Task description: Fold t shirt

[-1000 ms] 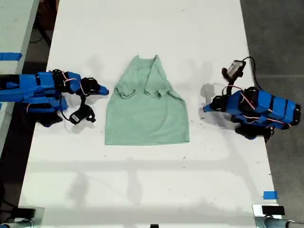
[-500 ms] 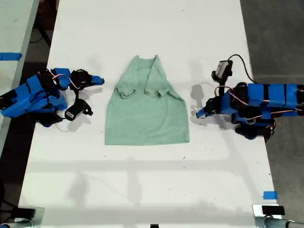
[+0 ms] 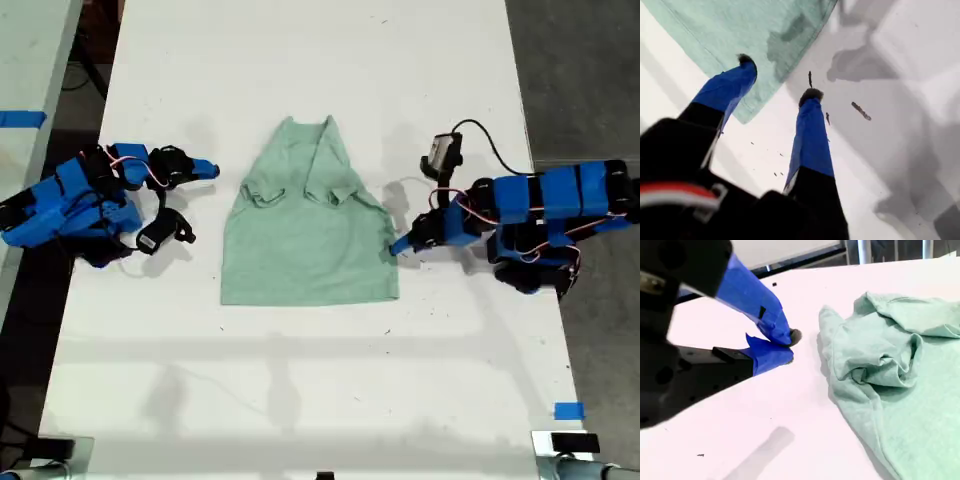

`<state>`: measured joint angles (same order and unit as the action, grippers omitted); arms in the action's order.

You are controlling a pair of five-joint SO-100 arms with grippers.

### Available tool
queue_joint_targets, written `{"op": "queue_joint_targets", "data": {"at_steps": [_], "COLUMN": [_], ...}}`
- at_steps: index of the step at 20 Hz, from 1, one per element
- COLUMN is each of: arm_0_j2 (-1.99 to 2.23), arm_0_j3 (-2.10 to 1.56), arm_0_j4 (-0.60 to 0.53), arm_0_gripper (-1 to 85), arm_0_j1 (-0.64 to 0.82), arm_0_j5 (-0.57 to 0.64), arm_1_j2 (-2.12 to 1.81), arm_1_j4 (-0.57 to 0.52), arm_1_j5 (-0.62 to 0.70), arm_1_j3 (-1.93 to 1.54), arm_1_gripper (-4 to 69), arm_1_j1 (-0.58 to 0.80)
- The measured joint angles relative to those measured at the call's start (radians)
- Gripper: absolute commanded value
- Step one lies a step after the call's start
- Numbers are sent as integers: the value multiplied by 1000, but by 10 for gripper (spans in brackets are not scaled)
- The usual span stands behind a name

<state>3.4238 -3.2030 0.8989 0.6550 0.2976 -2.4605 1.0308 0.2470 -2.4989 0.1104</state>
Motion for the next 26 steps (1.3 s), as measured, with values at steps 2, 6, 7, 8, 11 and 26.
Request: {"op": "queue_joint_targets", "data": {"at_steps": [2,6,7,8,11,26], "arm_0_j2": [0,0,0,0,0,9], "arm_0_j3": [0,0,0,0,0,0], "arm_0_j4": [0,3,3,3,3,5], "arm_0_gripper": [-1,-1,-1,-1,-1,-1], "arm_0_j1": [0,0,0,0,0,0], "arm_0_j5": [0,0,0,0,0,0], "arm_1_j2": [41,133,158,184,253,565], "arm_1_j4": [-74,-219,-247,-272,-324,-196], "arm_1_j5": [0,9,11,12,11,-38], "arm_1_j3": [0,-18,-20,-31,-38,276], "arm_1_gripper": [204,204,205,205,205,2], "arm_1_j1": [0,2,2,8,14,-6]}}
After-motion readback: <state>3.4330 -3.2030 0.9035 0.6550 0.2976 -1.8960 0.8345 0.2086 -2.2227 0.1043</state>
